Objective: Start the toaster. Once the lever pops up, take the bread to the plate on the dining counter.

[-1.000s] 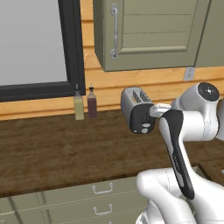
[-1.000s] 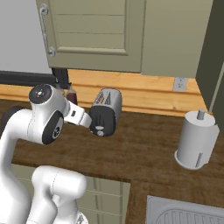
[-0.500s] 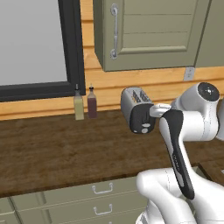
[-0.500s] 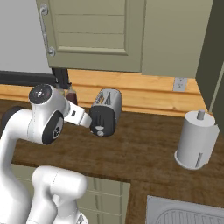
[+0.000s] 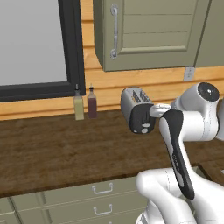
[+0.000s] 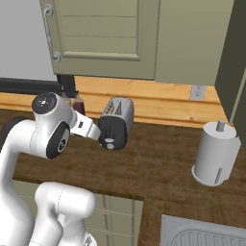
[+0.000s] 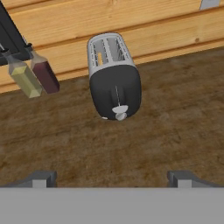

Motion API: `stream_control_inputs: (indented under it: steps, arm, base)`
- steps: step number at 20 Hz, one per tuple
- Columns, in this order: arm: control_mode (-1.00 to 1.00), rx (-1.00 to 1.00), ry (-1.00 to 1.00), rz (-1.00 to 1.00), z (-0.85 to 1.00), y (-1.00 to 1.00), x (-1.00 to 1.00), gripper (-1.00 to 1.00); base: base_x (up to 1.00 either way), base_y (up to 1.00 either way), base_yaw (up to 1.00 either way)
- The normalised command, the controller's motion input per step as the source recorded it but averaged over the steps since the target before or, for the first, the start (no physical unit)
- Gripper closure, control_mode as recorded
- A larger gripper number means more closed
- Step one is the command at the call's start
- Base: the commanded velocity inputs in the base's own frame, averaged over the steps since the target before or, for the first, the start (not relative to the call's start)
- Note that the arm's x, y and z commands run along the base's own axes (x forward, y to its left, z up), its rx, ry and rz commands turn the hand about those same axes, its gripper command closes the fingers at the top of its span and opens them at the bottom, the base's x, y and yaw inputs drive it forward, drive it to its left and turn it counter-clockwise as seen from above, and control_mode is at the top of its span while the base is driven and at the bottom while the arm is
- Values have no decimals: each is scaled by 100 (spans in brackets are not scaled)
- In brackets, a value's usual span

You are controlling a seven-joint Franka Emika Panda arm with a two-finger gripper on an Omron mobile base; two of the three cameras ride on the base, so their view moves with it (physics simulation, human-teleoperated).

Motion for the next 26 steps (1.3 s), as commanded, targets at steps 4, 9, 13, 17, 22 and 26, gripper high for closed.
stream_control_inputs:
  steps: [4,9,13,17,22,26]
  arm:
    - [-100,0,0,0,0,0,0,-100]
    - [-100,0,0,0,0,0,0,-100]
    - [-100,0,0,0,0,0,0,-100]
    - [-100,0,0,0,0,0,0,-100]
    - [-100,0,0,0,0,0,0,-100]
    - [-100,0,0,0,0,0,0,-100]
  base:
    - [0,0,0]
    - [0,0,0]
    - [0,0,0]
    - [0,0,0]
    - [0,0,0]
    - [0,0,0]
